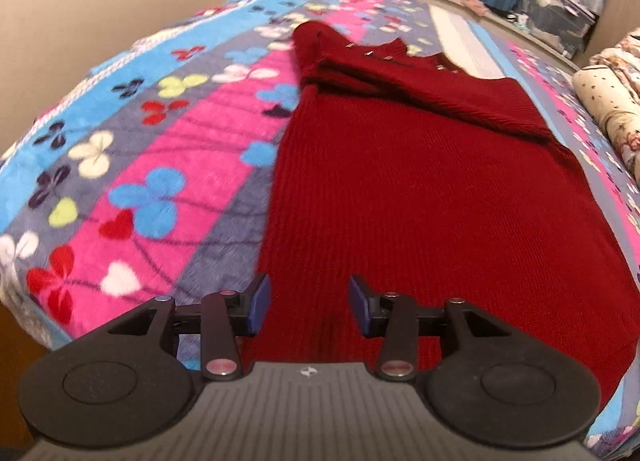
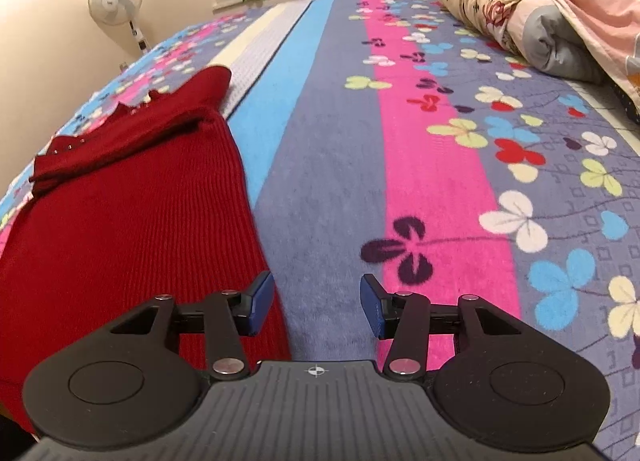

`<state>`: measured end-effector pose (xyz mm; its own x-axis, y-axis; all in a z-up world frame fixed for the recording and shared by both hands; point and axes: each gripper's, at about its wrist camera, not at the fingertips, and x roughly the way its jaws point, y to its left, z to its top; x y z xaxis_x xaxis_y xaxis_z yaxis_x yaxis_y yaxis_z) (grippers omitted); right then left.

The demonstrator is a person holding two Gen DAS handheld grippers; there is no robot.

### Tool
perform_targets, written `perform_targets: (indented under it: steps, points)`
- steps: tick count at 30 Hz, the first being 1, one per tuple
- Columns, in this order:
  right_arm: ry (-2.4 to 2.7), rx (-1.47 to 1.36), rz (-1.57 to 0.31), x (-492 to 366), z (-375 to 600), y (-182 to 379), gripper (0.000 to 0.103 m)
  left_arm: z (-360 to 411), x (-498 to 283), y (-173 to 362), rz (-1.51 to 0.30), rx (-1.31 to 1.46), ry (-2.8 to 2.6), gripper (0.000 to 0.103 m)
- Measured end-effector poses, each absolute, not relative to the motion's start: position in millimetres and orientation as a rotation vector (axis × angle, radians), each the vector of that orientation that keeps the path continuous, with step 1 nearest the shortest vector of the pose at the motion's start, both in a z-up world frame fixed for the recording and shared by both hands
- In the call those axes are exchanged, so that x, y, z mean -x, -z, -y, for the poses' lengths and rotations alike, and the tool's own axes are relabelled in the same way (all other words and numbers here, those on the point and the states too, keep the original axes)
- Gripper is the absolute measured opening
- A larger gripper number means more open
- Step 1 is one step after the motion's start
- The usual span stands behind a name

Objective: Fold small clothes
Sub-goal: 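Open the right tool and move both tools to the sweater hem, then close both tools on the sweater hem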

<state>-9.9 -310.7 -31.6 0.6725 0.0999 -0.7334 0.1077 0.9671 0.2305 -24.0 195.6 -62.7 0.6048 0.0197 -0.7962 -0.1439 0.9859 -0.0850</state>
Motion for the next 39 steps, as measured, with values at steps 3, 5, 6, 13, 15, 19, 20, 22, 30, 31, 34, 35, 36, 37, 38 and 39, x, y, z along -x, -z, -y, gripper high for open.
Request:
perform_targets:
  steps: [3, 5, 6, 13, 15, 19, 20, 22, 30, 31, 34, 35, 36, 37, 38, 39]
  points:
    - [-0.01, -0.257, -0.853, 7, 305, 36, 0.05, -205, 26, 71, -0.968, 0.194, -0.109, 0.048]
    - [-0.028, -0.239, -0.864, 4, 299, 38, 0.05, -209, 27, 75, -0.989, 0.202, -0.113, 0.048]
    - [-0.037, -0.231, -0.874, 2, 295, 40, 0.05, -210, 28, 77, -0.998, 0.193, -0.115, 0.048]
    - [-0.078, -0.213, -0.972, -10, 277, 59, 0.057, -217, 37, 89, -1.059, 0.16, -0.111, 0.049]
    - [-0.074, -0.176, -0.984, -12, 271, 64, 0.059, -218, 39, 90, -1.062, 0.163, -0.102, 0.05]
    - [-0.068, -0.167, -0.983, -15, 264, 64, 0.058, -214, 41, 91, -1.061, 0.134, -0.083, 0.048]
    - [-0.076, -0.161, -0.981, -15, 261, 64, 0.05, -212, 41, 92, -1.058, 0.123, -0.078, 0.046]
    - [-0.11, -0.149, -0.974, -14, 256, 62, 0.036, -209, 41, 91, -1.053, 0.123, -0.046, 0.025]
    - [-0.165, -0.327, -0.821, -4, 279, 29, 0.008, -204, 59, 62, -0.887, 0.195, 0.018, 0.012]
    - [-0.173, -0.331, -0.809, -2, 281, 27, 0.009, -203, 57, 65, -0.902, 0.203, 0.013, 0.013]
    - [-0.187, -0.303, -0.896, -9, 277, 41, 0.015, -203, 46, 81, -1.008, 0.214, 0.001, 0.018]
    - [-0.191, -0.288, -0.943, -12, 274, 50, 0.022, -203, 44, 85, -1.032, 0.216, -0.009, 0.019]
    - [-0.188, -0.268, -0.965, -13, 271, 55, 0.025, -204, 43, 86, -1.037, 0.209, -0.015, 0.023]
    - [-0.181, -0.239, -0.968, -14, 268, 57, 0.03, -204, 42, 87, -1.042, 0.205, -0.017, 0.024]
    - [-0.18, -0.22, -0.97, -14, 266, 57, 0.034, -203, 42, 87, -1.043, 0.206, -0.019, 0.024]
    - [-0.185, -0.222, -0.975, -15, 266, 57, 0.035, -203, 41, 87, -1.045, 0.202, -0.021, 0.026]
